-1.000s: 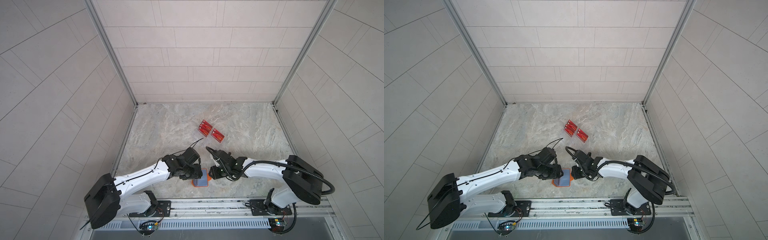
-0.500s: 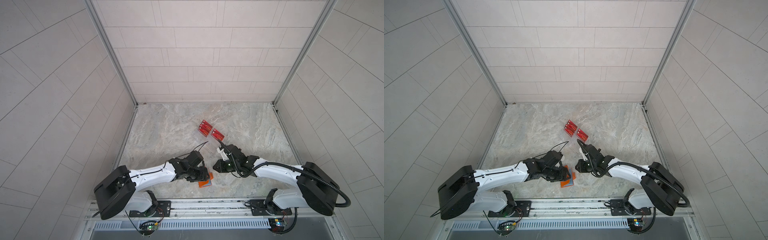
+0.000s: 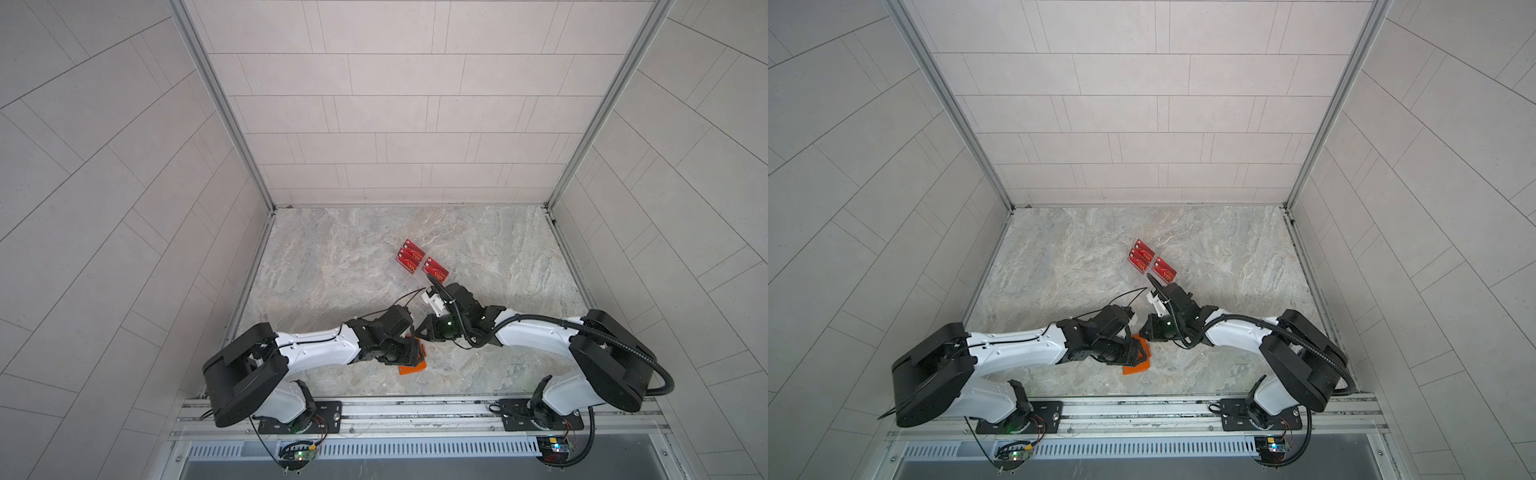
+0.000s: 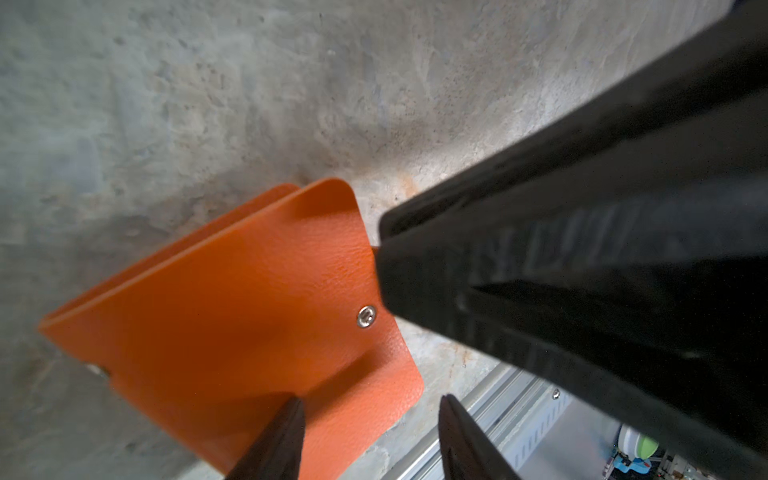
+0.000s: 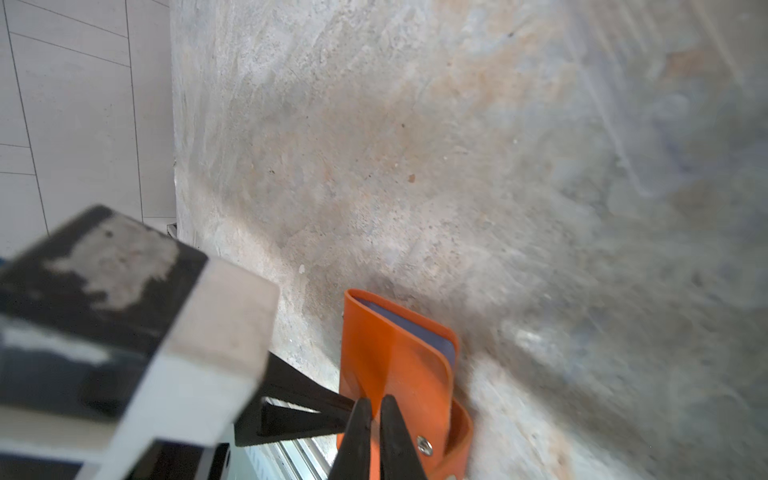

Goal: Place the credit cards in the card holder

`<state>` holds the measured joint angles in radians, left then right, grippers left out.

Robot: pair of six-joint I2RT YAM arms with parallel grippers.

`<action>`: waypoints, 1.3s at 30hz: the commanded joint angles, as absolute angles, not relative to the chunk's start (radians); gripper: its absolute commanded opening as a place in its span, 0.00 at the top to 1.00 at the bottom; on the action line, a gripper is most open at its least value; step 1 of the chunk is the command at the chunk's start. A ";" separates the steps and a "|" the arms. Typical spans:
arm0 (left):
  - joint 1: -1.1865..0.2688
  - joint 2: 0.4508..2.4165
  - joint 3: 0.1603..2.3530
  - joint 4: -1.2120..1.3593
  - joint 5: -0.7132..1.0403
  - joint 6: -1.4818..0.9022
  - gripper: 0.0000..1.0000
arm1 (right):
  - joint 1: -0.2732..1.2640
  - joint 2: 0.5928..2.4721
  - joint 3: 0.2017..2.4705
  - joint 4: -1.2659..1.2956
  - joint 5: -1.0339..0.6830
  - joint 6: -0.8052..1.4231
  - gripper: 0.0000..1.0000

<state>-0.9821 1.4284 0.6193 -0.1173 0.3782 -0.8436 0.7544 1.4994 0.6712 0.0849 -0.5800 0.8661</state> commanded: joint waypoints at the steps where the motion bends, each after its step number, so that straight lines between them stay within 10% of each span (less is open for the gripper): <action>1: -0.996 1.478 0.592 -0.220 0.352 -0.810 0.45 | 0.764 1.538 0.707 0.048 -0.602 0.841 0.91; 39: -0.927 1.355 0.589 -0.244 0.179 -0.872 0.60 | 0.801 1.621 0.752 -0.102 -0.533 0.741 0.93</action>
<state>-0.9276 1.3384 0.5991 -0.2371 0.2066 -0.8951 0.7967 1.6115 0.7387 -0.0650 -0.5701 0.7589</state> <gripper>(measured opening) 0.403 0.069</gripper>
